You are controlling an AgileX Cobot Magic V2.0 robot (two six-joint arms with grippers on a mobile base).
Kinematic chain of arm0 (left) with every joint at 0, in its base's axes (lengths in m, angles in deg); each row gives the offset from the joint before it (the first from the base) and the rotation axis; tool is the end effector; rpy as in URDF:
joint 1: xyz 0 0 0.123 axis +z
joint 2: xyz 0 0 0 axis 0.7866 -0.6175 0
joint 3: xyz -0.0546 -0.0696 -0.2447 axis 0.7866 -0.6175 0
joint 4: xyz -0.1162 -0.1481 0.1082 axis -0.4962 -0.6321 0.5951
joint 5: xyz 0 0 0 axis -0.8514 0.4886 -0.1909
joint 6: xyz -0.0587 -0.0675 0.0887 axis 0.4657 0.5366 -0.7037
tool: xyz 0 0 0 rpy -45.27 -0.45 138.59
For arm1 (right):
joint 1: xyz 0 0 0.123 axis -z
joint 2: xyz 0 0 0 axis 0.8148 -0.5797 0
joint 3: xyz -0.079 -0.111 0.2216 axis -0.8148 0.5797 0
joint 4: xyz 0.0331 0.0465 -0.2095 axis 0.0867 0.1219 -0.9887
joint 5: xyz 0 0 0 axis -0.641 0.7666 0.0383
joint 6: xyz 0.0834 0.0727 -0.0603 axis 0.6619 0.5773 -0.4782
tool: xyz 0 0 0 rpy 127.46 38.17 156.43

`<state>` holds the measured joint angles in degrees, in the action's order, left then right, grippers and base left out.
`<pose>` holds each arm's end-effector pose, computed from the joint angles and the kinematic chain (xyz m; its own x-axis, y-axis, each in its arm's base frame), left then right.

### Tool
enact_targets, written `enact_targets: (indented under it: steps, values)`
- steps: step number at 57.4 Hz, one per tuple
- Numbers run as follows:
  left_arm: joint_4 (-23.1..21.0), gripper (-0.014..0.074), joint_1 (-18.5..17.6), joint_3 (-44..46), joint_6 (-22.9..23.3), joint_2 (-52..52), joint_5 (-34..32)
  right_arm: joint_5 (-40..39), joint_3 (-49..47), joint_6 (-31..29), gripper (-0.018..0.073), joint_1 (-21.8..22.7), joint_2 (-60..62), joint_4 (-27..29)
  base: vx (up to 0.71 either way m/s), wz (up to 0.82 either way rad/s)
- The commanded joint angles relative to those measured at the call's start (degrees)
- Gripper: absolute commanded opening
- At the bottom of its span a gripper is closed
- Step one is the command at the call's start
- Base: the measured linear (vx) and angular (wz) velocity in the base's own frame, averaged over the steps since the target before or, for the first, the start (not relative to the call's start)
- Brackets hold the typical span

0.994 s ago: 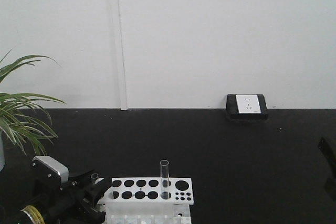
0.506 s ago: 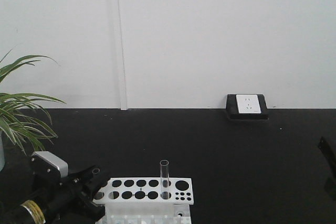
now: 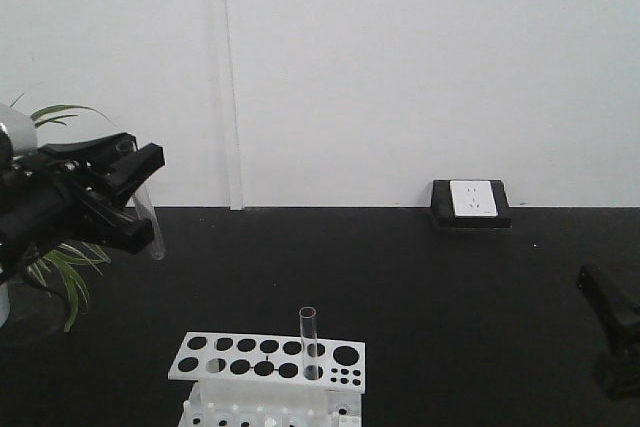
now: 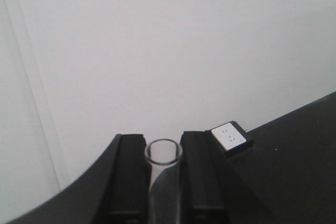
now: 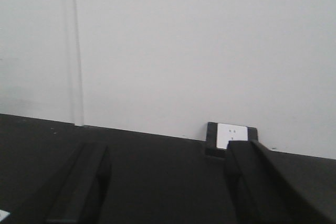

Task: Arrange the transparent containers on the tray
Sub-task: 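Lift the clear tube up out of the rack with the left gripper, then lower the right gripper onto the other glass tube and close it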

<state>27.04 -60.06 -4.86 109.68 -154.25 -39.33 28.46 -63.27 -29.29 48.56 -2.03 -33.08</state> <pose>0.2961 -0.0852 0.3658 0.1547 -0.0120 -0.9879 0.4605 0.8856 0.0614 0.2047 0.0380 0.3058 0.0715 -0.0480 -0.9963 -0.2297 0.9712 -0.0633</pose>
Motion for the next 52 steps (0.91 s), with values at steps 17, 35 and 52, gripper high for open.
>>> enact_targets:
  steps: [17,35,52]
  values:
    - [20.95,-0.0008,-0.33,-2.72,21.86,14.49,4.98,-9.83,-1.88,-0.66,0.0495,-7.92,-7.05,-0.44,0.00,0.00]
    - [21.91,-0.0006,-0.33,-17.00,23.89,22.38,4.74,-10.35,-8.62,-0.55,0.0495,-13.91,-17.61,-3.64,0.00,0.00]
    - [21.63,-0.0006,-0.33,-23.61,24.07,30.61,4.94,-14.77,-14.16,0.03,0.0495,-17.71,-28.15,-4.53,0.00,0.00]
